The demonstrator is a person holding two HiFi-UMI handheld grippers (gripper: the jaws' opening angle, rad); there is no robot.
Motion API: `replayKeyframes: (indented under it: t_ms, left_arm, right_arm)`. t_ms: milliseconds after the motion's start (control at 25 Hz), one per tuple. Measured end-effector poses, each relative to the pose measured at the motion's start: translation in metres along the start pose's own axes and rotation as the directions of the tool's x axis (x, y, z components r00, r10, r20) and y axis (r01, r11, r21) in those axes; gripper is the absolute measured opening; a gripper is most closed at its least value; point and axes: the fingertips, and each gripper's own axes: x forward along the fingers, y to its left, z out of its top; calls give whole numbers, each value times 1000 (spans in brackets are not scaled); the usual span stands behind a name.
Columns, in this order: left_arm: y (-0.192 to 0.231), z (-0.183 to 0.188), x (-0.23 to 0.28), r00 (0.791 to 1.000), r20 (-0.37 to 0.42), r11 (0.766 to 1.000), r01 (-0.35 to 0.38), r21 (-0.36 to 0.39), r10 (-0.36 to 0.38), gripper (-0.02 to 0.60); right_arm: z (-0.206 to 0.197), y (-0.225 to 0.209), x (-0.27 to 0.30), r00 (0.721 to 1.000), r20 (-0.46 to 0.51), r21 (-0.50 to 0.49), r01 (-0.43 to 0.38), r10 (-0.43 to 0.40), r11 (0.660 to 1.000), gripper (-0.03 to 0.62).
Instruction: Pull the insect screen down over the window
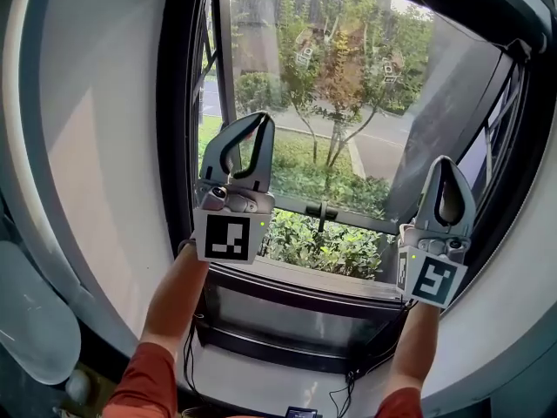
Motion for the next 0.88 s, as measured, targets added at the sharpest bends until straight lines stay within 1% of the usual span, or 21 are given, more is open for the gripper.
replayKeyframes:
  t_ms: [120, 240, 360, 520, 720, 880]
  left_arm:
    - [2, 2, 11, 1000, 5, 1000, 8, 23, -8, 6]
    - [1, 4, 25, 1000, 13, 996, 27, 84, -28, 6]
    - [3, 6, 39, 999, 14, 991, 41, 129, -43, 6]
    - [8, 15, 60, 998, 22, 979, 52, 196, -57, 5]
    - [15, 27, 85, 996, 28, 953, 69, 296, -81, 6]
    - [21, 35, 105, 996, 17, 923, 78, 378, -91, 6]
  right_arm:
    - [7, -1, 13, 1000, 24, -34, 4, -3, 999, 11]
    - [19, 4, 31, 998, 56, -118, -15, 22, 993, 11]
    - [23, 2, 48, 998, 41, -197, -36, 45, 980, 11]
    - [27, -9, 69, 999, 5, -277, -43, 46, 960, 11]
    - [31, -18, 98, 999, -30, -349, -51, 44, 936, 11]
    - [36, -26, 120, 998, -33, -404, -55, 45, 913, 11]
